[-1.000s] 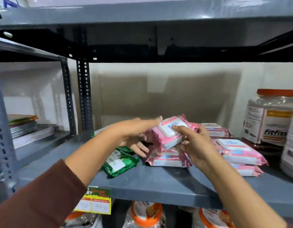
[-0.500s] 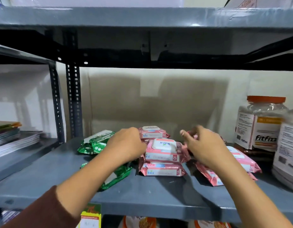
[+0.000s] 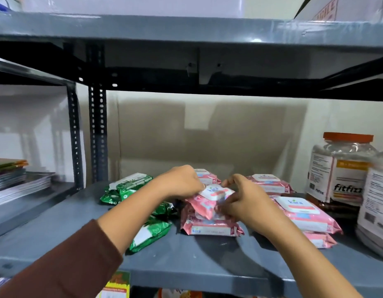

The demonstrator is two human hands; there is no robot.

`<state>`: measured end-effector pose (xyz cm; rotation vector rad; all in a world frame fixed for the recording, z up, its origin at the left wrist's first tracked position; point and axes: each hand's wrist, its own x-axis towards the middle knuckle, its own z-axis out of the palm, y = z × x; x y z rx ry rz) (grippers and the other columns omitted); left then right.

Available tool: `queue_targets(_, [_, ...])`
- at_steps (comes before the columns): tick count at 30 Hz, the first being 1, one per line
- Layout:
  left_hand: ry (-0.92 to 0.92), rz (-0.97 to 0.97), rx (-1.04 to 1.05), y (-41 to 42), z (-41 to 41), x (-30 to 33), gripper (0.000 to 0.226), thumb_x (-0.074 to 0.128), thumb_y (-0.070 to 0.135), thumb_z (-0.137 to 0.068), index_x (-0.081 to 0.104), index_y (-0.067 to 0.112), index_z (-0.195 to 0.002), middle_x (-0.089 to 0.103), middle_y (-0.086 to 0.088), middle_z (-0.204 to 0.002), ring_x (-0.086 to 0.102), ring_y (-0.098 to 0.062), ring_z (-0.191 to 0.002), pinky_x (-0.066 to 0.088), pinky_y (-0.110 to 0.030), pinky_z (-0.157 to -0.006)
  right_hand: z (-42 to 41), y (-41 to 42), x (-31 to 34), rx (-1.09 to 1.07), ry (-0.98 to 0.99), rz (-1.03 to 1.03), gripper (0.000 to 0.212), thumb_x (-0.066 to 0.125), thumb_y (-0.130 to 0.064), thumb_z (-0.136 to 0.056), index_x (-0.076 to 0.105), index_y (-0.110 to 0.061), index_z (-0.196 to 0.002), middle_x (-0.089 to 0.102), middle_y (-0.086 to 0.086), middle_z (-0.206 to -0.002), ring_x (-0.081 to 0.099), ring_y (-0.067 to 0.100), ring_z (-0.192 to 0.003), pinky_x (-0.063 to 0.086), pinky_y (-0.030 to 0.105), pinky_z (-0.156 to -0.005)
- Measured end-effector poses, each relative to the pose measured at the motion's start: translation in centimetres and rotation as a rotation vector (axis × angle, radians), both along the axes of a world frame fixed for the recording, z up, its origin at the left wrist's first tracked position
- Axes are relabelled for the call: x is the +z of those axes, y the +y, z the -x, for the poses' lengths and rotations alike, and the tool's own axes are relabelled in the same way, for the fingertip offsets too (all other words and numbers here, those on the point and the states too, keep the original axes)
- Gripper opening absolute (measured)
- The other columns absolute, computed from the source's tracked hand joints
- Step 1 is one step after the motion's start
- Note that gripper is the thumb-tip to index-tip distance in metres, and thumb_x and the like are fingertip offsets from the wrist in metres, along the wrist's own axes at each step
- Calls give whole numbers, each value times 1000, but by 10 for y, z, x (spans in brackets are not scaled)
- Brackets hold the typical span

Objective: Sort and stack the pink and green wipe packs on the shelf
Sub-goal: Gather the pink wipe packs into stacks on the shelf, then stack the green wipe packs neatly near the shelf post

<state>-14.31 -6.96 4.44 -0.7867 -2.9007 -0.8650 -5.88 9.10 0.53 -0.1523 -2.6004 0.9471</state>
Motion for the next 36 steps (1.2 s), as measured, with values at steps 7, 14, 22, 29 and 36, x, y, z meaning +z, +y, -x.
queue_targets(7, [98,138,-126,-11,2,-14,60,81,50,-65,66,33,-120,70,15,-111,65,-11,-98,53,-34,-92,0,18,6,-25,111,-124,51,83,-21,-72,62,-30,-118,69,-8,-113,65,15,-103,53,36,-91])
queue_targets(14, [84,132,-218,-19,-2,-14,52,81,25,-72,64,31,-121,69,11,-116,64,-13,-103,52,-41,-94,3,14,-13,-39,65,-228,48,79,-33,-74,62,-41,-118,67,-4,-104,63,15,-89,48,31,-75])
queue_targets(22, [-7,-100,-159,-52,8,-2,58,84,28,-75,62,15,-128,73,2,-116,70,-15,-102,57,-38,-92,-7,14,-10,-21,10,-303,54,72,-43,-81,55,-37,-132,65,-5,-119,62,19,-108,49,36,-92])
queue_targets(29, [120,378,25,-118,32,0,72,72,16,-73,48,37,-137,54,13,-132,56,-3,-77,43,-4,-63,-45,-1,-51,17,478,21,37,71,-32,-84,63,-40,-119,69,-19,-118,65,9,-109,54,37,-93])
queue_targets(36, [323,506,-33,-109,45,-41,73,50,-1,-69,56,43,-127,65,10,-124,59,-9,-95,57,-38,-77,-67,-14,-67,40,593,249,23,72,-30,-78,72,-37,-100,73,-22,-107,69,3,-97,52,14,-83])
